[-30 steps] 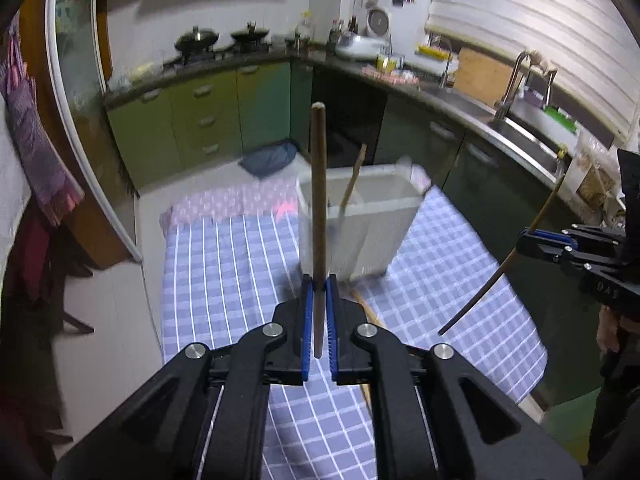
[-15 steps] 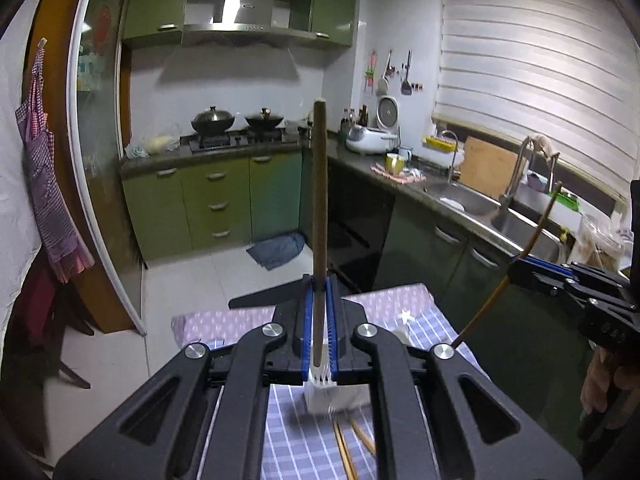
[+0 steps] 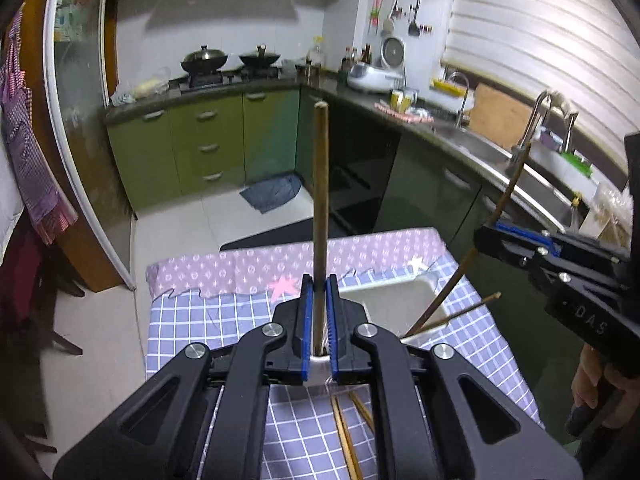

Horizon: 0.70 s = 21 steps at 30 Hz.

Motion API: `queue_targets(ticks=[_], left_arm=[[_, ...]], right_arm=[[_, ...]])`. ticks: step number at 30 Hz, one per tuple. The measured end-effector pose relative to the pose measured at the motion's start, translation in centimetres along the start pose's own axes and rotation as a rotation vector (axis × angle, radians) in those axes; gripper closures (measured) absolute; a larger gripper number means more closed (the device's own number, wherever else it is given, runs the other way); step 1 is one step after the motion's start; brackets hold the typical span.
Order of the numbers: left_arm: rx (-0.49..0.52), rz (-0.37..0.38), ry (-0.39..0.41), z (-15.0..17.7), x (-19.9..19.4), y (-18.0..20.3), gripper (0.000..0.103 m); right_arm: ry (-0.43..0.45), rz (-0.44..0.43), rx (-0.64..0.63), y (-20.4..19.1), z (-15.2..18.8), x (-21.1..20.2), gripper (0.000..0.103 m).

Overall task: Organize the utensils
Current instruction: 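Carry both chopsticks over the white holder and open both tools to drop them in, then lower the left tool onto a wooden chopstick and close on it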

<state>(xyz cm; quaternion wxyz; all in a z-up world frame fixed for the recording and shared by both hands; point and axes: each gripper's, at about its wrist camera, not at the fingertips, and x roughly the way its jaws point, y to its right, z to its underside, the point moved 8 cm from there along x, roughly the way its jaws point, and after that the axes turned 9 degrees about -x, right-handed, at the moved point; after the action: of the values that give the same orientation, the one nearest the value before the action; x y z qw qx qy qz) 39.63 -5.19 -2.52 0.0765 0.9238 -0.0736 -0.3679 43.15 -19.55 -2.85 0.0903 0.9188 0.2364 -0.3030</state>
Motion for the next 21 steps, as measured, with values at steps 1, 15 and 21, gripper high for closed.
queue_targets(ticks=[1,15,21], left_arm=[[0.0,0.0,-0.005,0.3,0.1,0.1,0.096],[-0.034,0.008,0.1,-1.0,-6.6,-0.7,0.079],[-0.058,-0.001,-0.053,5.1,-6.5,-1.6,0.068]], right_arm=[[-0.003,0.0,-0.002,0.0,0.2,0.2,0.095],[0.164,-0.007,-0.025,-0.8,-0.2,-10.6,0.084],[0.098,-0.002,-0.035,-0.1,6.8,-13.1,0.073]])
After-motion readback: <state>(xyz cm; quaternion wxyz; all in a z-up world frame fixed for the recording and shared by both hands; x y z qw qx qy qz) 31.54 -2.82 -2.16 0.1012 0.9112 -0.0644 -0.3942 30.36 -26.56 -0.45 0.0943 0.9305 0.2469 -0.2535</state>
